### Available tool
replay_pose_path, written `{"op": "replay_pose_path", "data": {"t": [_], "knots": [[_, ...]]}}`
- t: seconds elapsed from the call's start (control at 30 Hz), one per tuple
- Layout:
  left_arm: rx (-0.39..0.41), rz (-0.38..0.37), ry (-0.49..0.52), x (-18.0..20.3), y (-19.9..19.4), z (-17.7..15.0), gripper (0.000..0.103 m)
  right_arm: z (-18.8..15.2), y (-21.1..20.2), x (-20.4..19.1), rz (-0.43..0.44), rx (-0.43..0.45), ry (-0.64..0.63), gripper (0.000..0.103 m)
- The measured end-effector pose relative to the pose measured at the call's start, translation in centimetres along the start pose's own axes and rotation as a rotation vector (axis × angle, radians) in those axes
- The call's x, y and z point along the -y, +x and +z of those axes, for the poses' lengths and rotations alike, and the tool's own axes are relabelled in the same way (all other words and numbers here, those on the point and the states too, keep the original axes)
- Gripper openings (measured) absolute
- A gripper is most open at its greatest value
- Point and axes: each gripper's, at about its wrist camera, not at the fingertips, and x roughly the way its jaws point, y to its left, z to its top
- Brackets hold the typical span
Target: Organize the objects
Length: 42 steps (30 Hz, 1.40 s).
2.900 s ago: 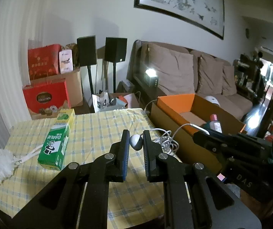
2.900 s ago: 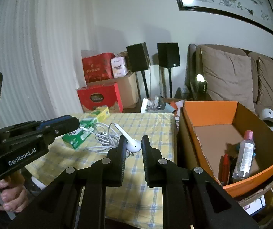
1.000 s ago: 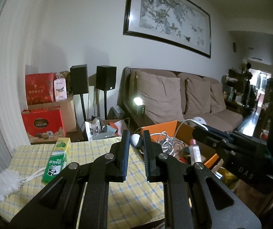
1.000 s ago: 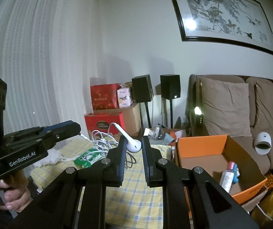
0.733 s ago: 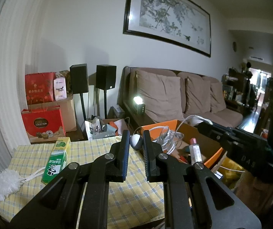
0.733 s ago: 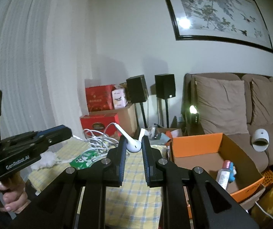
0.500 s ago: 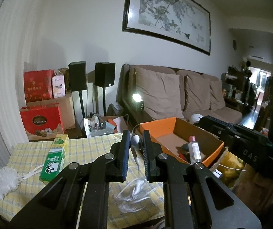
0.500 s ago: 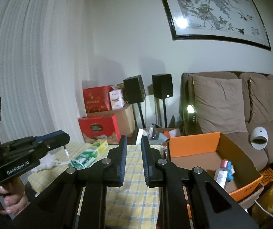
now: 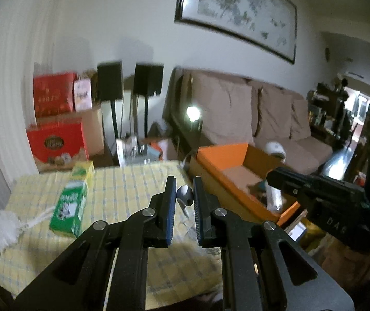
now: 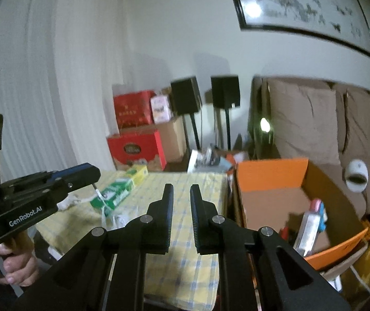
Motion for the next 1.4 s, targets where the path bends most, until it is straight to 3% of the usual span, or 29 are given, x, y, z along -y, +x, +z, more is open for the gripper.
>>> {"op": "replay_pose_path", "data": {"t": [0.07,0.13,0.2,0.3,0.4,0.47,0.67,0.87,1.0,1.1,1.17,1.2,1.27,1.4], "knots": [[-0.053,0.004,-0.029,-0.5,1.0,-0.4,0.012,-0.6,1.4,0.4,0.027,-0.058,0.025,0.012],[-0.099,0.003,-0.061,-0.9,1.9,-0.7,0.012,-1.1,2.5,0.8,0.108,-0.096,0.054,0.015],[-0.1,0.005,-0.057,-0.7,2.1,-0.8,0.012,-1.5,3.4,0.9,0.165,-0.125,0.085,0.015],[-0.107,0.006,-0.042,-0.3,2.5,-0.9,0.012,-2.2,4.5,0.1,0.173,-0.168,0.057,0.017],[-0.132,0.007,-0.04,-0.3,3.4,-1.3,0.012,-3.1,5.7,-0.9,0.177,-0.216,0.018,0.03],[-0.154,0.008,-0.05,-0.4,4.0,-1.7,0.012,-3.8,6.5,-1.5,0.207,-0.262,0.001,0.045],[-0.173,-0.017,-0.065,-0.2,4.3,-2.0,0.012,-6.2,8.8,-3.5,0.283,-0.383,-0.071,0.057],[-0.159,-0.059,-0.071,0.1,3.0,-1.4,0.012,-7.8,10.6,-3.9,0.233,-0.444,-0.051,0.061],[-0.122,-0.088,-0.065,0.9,1.4,-0.9,0.012,-7.8,10.7,-3.1,0.212,-0.437,-0.017,0.06],[-0.103,-0.097,-0.034,1.8,0.8,-0.5,0.012,-7.2,10.5,-2.3,0.214,-0.403,0.028,0.053],[-0.103,-0.1,-0.031,2.0,0.8,-0.5,0.012,-6.8,10.0,-1.7,0.252,-0.383,0.073,0.037],[-0.107,-0.101,-0.034,2.0,0.9,-0.5,0.012,-6.6,9.8,-1.5,0.276,-0.374,0.093,0.036],[-0.115,-0.099,-0.04,1.9,1.1,-0.5,0.012,-6.1,9.1,-1.4,0.306,-0.346,0.108,0.02],[-0.126,-0.093,-0.042,1.6,1.4,-0.7,0.012,-5.2,8.0,-1.0,0.245,-0.274,0.115,0.009]]}}
